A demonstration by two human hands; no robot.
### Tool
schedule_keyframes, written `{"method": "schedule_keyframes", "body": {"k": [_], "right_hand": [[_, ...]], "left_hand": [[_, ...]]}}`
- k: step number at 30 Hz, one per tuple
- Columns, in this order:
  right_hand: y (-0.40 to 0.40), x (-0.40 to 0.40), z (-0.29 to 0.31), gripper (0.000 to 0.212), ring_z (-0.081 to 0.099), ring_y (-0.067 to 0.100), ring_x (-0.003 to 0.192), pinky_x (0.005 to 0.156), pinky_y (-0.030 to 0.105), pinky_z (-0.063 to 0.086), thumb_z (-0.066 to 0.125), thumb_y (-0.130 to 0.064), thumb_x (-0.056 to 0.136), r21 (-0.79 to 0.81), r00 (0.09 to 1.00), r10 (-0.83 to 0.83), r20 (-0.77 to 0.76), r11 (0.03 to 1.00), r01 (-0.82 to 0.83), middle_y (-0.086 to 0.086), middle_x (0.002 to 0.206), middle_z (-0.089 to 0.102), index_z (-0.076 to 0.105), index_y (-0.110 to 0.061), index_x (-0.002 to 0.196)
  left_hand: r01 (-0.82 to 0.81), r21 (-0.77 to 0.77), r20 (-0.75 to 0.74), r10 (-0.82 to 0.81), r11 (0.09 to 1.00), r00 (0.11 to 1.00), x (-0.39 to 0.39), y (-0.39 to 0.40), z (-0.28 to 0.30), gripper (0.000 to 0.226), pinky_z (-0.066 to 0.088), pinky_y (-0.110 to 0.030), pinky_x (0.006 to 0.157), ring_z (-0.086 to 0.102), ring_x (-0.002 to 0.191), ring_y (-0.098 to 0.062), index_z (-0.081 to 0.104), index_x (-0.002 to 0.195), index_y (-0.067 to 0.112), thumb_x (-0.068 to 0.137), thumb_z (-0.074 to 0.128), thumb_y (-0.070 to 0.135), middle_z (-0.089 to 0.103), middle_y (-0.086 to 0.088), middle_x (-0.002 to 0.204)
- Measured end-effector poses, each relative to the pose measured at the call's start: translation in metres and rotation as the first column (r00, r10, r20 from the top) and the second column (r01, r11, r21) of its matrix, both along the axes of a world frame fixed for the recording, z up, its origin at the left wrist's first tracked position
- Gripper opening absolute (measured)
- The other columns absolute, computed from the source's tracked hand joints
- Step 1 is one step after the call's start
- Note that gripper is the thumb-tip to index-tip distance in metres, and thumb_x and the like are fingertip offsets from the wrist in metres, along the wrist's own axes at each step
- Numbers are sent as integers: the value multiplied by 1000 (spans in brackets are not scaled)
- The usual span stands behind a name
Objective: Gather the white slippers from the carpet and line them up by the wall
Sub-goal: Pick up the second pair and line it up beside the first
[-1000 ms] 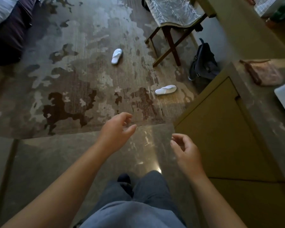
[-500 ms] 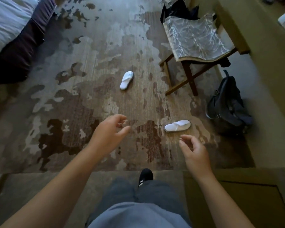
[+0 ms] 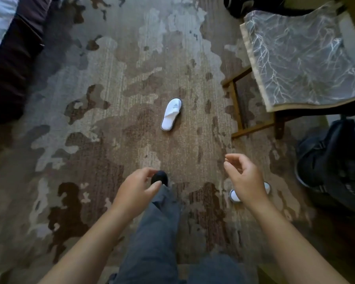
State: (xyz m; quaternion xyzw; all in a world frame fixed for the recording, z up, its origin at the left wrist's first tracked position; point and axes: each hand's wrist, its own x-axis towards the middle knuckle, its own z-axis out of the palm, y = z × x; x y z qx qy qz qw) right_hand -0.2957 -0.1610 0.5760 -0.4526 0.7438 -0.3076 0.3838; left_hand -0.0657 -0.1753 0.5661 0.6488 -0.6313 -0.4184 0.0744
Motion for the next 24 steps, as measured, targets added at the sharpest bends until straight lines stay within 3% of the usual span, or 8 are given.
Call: {"method": "schedule_keyframes", "body": {"k": [4,9,14,19,24], "right_hand": [[-92,0,-47,20,53,13,91,80,26,38,53,-13,84,98,998,-48,30,994,45,0,97,58,57,-10,103],[-175,-11,-150,21,52,14,97,83,29,39,51,-16,86,136,995,-88,38,987,82,1,102,58,57,-13,106],[-226,-14,-324,24,49,20,107,87,26,34,53,-12,85,186,997,-78,-7,979,78,7,107,52,56,-7,108],[-263,-22,-521,37,36,27,126,106,32,26,55,-11,83,246,995,-19,-101,968,44,18,133,43,49,-3,119],[-288,-32,-662,56,18,33,135,112,41,15,59,-20,81,343,978,26,-205,938,47,20,147,23,35,-9,131]], "left_hand": [[151,-11,49,-151,988,987,-11,-121,-34,38,38,-29,93,49,114,-19,50,119,15,84,54,28,56,-5,124],[149,-18,4,-149,989,989,-30,-211,-128,31,35,-23,89,51,110,-16,54,113,15,83,55,24,59,-4,118],[134,7,13,-134,991,991,-44,-255,-294,34,32,-20,91,48,114,-13,52,116,17,83,55,25,56,-1,122],[73,-8,119,-72,997,990,-53,-305,-486,49,32,-31,101,42,123,-21,43,126,14,81,57,26,49,-8,133],[-26,-67,179,38,997,983,-65,-356,-624,65,30,-40,105,36,127,-29,33,131,10,77,63,29,40,-14,138]]}}
